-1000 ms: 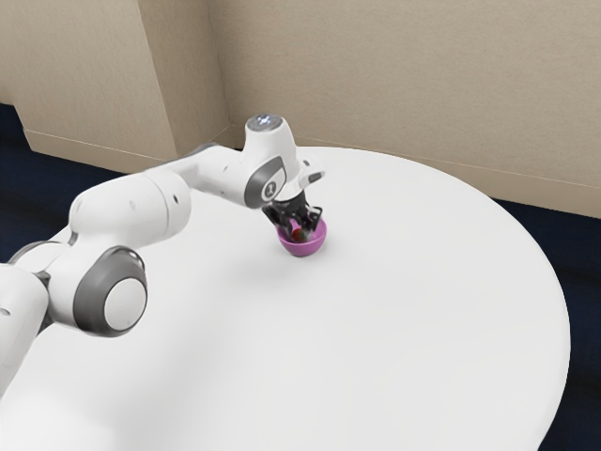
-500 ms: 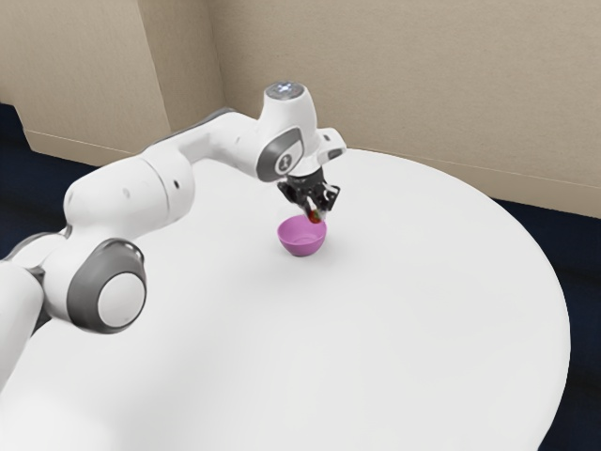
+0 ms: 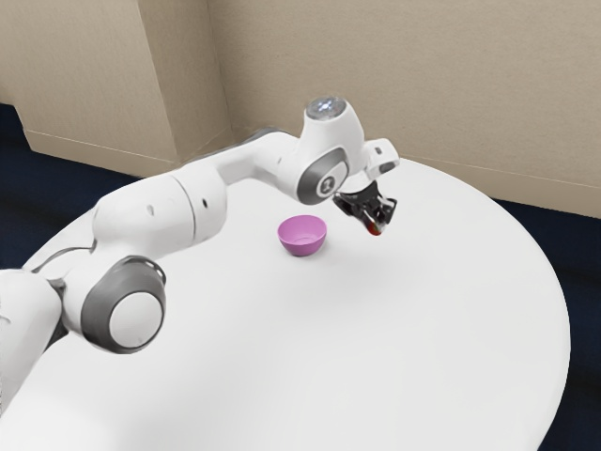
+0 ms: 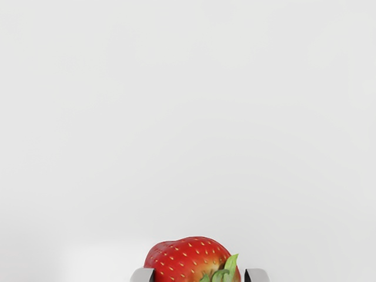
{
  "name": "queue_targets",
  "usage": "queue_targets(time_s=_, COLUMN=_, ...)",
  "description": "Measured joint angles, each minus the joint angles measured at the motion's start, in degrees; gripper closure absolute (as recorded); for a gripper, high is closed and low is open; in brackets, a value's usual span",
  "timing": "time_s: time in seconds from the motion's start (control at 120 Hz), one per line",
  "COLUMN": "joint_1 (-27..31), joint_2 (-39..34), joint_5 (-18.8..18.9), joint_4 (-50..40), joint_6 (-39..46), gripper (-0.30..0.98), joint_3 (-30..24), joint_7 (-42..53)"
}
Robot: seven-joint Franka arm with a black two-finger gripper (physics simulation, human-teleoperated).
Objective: Take strawberry from the bowl
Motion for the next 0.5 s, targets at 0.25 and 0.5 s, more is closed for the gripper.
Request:
queue_targets(time_s=0.25, joint_1=-1.1, joint_2=2.0, joint_5=-0.2, joint_4=-0.4, joint_6=4.7, gripper=0.5, joint_3=-1.3, joint_7=-0.4)
queue_targets(time_s=0.5, joint_1=-1.2, joint_2=-1.1, joint_5=-1.1, joint_4=-2.7, joint_6=4.7, gripper=0.15, joint_3=-0.8, joint_7=0.3)
